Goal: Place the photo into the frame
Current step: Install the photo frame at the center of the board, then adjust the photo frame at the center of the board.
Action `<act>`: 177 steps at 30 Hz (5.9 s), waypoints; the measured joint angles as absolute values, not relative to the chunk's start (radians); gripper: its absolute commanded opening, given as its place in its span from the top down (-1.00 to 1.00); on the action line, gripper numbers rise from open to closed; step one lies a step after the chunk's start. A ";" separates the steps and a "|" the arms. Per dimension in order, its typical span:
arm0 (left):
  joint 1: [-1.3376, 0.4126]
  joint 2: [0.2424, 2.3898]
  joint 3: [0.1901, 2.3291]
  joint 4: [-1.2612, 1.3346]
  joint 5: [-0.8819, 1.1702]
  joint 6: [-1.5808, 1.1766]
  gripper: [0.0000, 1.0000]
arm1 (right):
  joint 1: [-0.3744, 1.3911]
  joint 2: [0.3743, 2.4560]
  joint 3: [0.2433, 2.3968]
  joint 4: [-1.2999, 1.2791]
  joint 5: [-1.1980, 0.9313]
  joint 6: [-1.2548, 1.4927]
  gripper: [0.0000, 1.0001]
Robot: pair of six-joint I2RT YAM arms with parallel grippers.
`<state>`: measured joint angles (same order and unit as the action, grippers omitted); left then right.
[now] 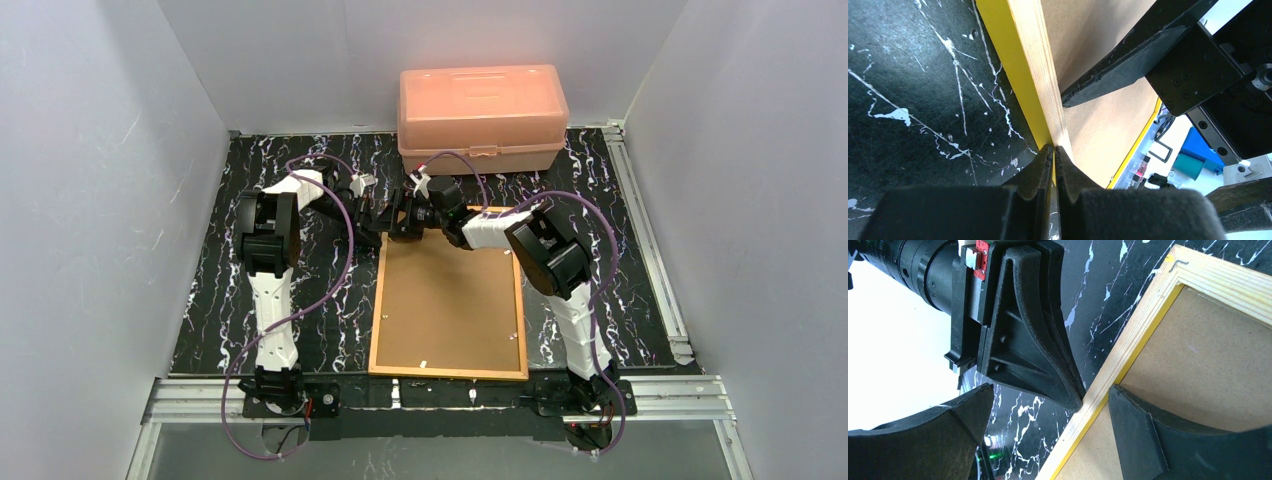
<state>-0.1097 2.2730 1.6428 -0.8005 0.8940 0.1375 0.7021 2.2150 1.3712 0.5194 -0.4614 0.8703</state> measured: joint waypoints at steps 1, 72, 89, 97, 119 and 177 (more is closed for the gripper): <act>-0.110 2.272 1.643 -0.801 0.893 0.138 0.96 | 0.702 2.215 1.371 0.519 -0.465 0.873 -0.82; -0.114 2.263 1.642 -0.801 0.875 0.140 0.98 | 0.663 2.292 1.602 0.174 -0.698 0.547 -0.82; -0.114 2.263 1.642 -0.801 0.875 0.140 0.99 | 0.662 2.299 1.621 0.142 -0.722 0.490 -0.80; -0.114 2.263 1.643 -0.801 0.875 0.140 0.99 | 0.662 2.299 1.621 0.140 -0.728 0.484 -0.79; -0.114 2.263 1.643 -0.801 0.875 0.140 1.00 | 0.669 2.299 1.635 0.099 -0.733 0.428 -0.79; -0.484 1.642 0.926 -0.794 0.398 0.750 0.94 | 0.368 1.920 1.194 0.004 -0.052 0.704 -0.97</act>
